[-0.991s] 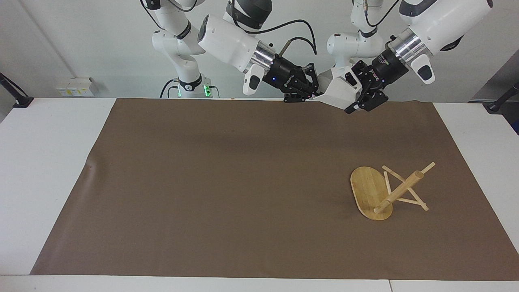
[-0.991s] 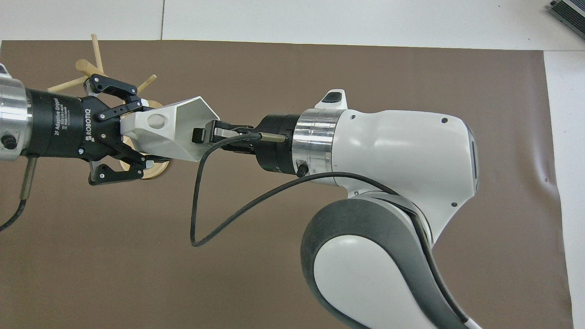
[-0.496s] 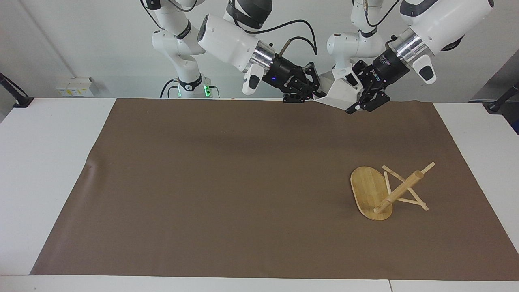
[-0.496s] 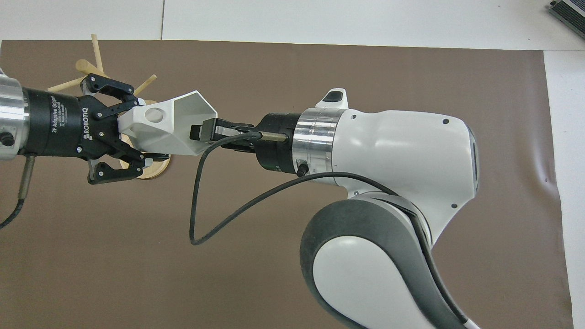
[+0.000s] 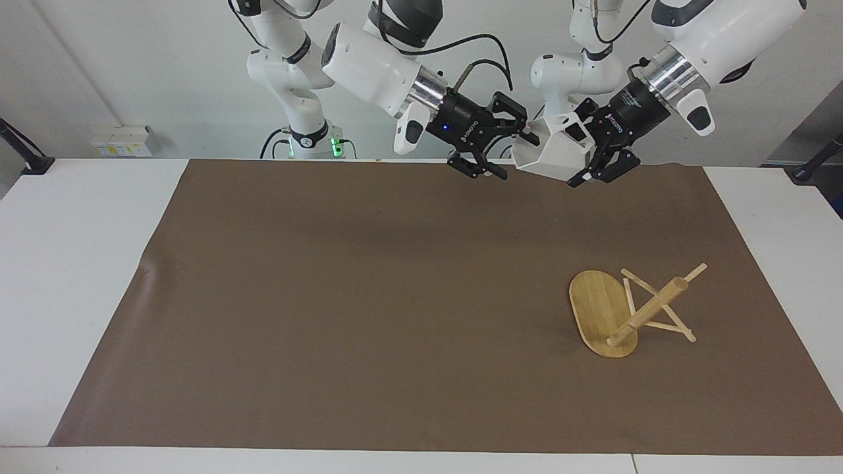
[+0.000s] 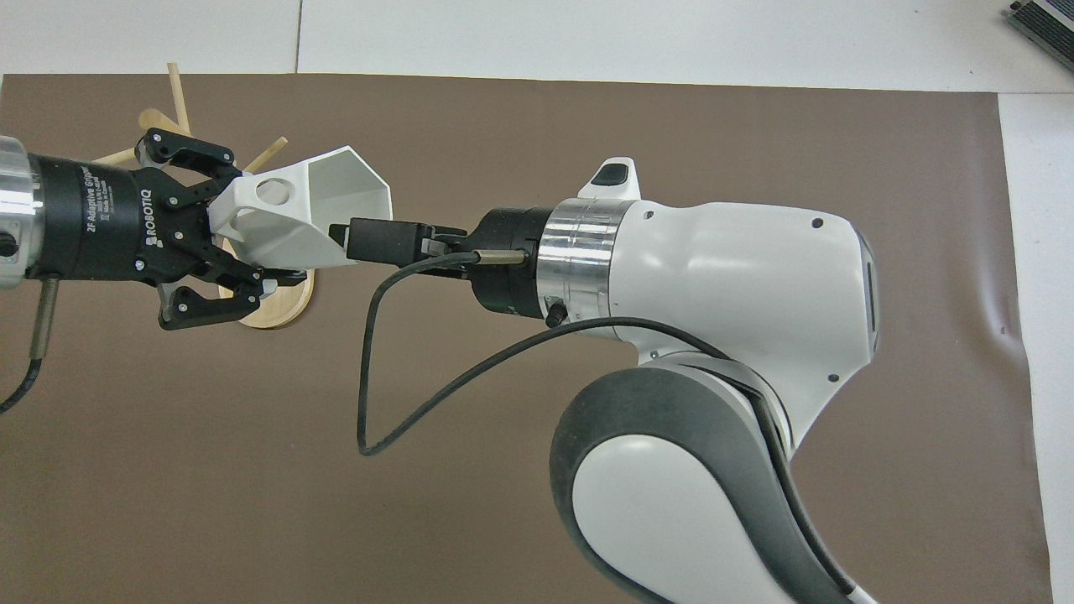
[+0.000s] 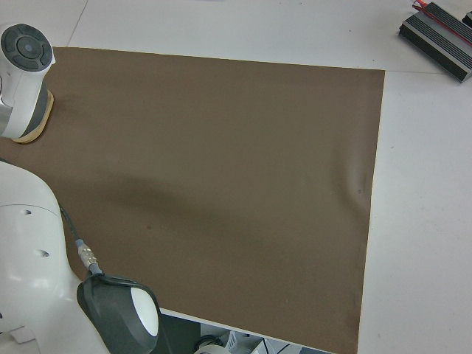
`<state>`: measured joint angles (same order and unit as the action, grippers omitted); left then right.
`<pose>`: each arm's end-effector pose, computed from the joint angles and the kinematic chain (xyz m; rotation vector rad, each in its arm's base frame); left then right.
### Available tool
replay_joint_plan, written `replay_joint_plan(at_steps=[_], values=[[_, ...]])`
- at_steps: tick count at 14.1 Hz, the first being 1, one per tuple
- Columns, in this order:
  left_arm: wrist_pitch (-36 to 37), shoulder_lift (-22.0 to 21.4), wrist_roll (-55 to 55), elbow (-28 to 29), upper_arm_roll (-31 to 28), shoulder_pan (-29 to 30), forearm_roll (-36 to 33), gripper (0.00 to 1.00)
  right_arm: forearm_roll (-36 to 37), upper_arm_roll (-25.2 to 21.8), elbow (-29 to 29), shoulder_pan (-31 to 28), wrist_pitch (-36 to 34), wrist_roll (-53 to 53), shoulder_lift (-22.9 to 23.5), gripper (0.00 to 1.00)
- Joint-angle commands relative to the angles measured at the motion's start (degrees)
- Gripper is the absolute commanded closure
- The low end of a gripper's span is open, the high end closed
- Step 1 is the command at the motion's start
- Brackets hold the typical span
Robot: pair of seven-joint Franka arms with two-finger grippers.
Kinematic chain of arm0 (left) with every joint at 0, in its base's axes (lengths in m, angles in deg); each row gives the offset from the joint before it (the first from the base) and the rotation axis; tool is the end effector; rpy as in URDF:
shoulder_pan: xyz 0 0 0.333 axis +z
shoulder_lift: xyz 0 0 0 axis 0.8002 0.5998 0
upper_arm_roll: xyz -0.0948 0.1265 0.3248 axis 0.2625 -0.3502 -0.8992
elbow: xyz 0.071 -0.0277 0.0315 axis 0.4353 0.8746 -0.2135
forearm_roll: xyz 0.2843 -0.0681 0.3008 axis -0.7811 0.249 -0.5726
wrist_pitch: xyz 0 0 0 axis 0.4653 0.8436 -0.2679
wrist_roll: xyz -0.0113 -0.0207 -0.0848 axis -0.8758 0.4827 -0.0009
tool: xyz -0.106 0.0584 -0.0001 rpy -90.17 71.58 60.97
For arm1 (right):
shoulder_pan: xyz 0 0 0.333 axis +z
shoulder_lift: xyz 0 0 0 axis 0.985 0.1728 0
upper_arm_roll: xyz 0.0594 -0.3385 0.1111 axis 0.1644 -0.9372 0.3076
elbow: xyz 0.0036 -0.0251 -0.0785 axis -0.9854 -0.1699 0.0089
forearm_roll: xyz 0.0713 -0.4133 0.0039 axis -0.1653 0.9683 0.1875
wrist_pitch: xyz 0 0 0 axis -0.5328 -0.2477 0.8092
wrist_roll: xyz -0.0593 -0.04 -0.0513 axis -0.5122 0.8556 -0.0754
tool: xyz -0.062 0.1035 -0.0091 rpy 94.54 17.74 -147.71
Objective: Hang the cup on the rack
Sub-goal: 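Open the right gripper and withdraw it while the left gripper holds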
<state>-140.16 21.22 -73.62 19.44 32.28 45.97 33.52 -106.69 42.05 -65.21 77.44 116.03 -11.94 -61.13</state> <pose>0.5579 -0.1622 0.6884 1.6082 2.0077 -0.6004 0.5688 0.4066 0.6359 -2.0746 0.0291 -0.2660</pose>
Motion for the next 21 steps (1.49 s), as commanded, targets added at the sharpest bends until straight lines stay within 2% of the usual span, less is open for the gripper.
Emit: replay_joint_plan(at_steps=[1, 4, 8, 10, 12, 15, 19, 21], values=[[-4.3, -1.3, -6.1, 2.6, -0.2, -0.3, -1.3, 1.0, 1.2, 0.2, -0.5, -0.5, 0.6, -1.1, -0.1, 0.0], [-11.9, -2.5, -14.9, 7.0, -0.2, -0.7, -5.3, 1.0, 3.3, -0.2, -0.5, -0.7, 0.6, -1.2, -0.1, 0.0], [-19.2, -4.1, -19.4, 12.8, -0.2, -0.3, -5.5, 1.0, 14.0, -4.0, -0.5, -1.0, -0.2, -2.9, 0.0, 0.0], [-19.8, -3.4, -21.9, 13.1, -0.2, -0.5, -8.2, 1.0, 17.0, -6.2, -0.5, -1.1, -1.1, -5.6, -0.1, 0.0], [-23.7, -2.2, -25.0, 14.8, -0.2, -1.0, -10.5, 1.0, 24.1, -10.5, -1.1, -1.1, -5.8, -10.0, -0.7, 0.0], [-25.4, -0.6, -27.9, 16.0, -0.2, -0.2, -10.6, 1.0, 33.3, -15.4, -1.3, -1.1, -12.0, -17.2, -1.6, 0.0], [-28.9, 2.3, -31.6, 17.2, -0.2, -0.2, -11.0, 1.0, 47.6, -21.0, -3.0, -1.1, -21.7, -17.7, -3.6, 0.0], [-29.6, 4.1, -32.6, 17.0, -0.2, -0.3, -11.9, 1.0, 50.8, -24.7, -4.1, -1.2, -23.9, -17.6, -4.4, 0.0]])
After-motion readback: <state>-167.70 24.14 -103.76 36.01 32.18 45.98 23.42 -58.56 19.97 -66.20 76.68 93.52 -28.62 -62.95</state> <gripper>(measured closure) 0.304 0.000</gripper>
